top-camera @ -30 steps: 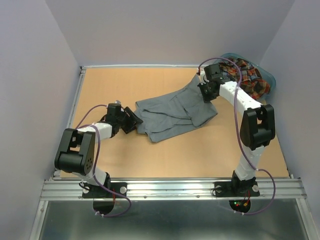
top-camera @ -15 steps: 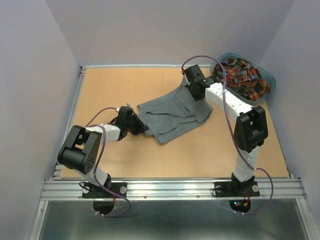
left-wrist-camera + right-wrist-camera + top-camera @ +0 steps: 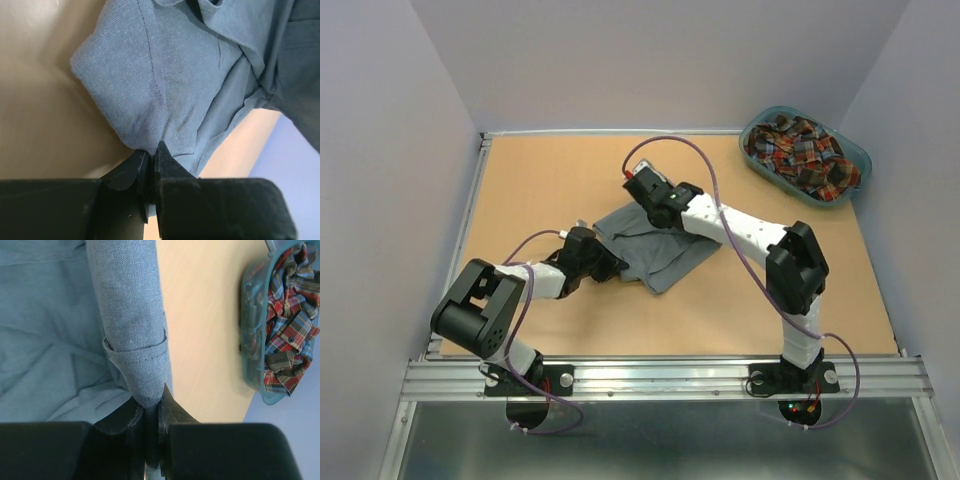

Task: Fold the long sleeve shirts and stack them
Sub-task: Fold the shirt

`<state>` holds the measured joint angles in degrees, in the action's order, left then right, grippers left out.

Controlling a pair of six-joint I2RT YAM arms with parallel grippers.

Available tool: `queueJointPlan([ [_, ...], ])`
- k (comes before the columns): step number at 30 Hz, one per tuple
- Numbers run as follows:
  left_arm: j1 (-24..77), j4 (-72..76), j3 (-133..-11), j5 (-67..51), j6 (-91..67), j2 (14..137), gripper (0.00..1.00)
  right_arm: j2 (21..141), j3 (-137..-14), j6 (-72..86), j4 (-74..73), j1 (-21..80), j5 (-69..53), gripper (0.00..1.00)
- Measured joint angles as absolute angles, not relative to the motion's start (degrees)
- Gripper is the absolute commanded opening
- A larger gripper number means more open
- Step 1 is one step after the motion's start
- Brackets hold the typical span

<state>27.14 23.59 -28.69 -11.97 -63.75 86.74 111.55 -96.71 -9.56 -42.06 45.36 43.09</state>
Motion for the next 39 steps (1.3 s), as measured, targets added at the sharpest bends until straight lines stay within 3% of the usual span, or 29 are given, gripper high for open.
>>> queueJointPlan([
  [12, 30.2, 33.8, -21.0, -9.8, -72.2, 84.2, 0.12, 121.4, -99.9, -1.4, -46.9, 54.1, 44.0, 0.07],
  [34, 31.5, 39.2, -19.1, -8.1, -74.9, 84.2, 0.14, 123.3, -102.2, 10.4, -50.2, 55.7, 30.5, 0.13],
  [36, 31.5, 39.3, -19.1, -8.0, -74.9, 84.2, 0.14, 123.3, -102.2, 10.8, -50.2, 55.8, 29.8, 0.17],
  [39, 31.5, 39.3, -19.0, -7.9, -74.9, 84.2, 0.14, 123.3, -102.2, 11.7, -50.1, 56.2, 28.6, 0.34],
])
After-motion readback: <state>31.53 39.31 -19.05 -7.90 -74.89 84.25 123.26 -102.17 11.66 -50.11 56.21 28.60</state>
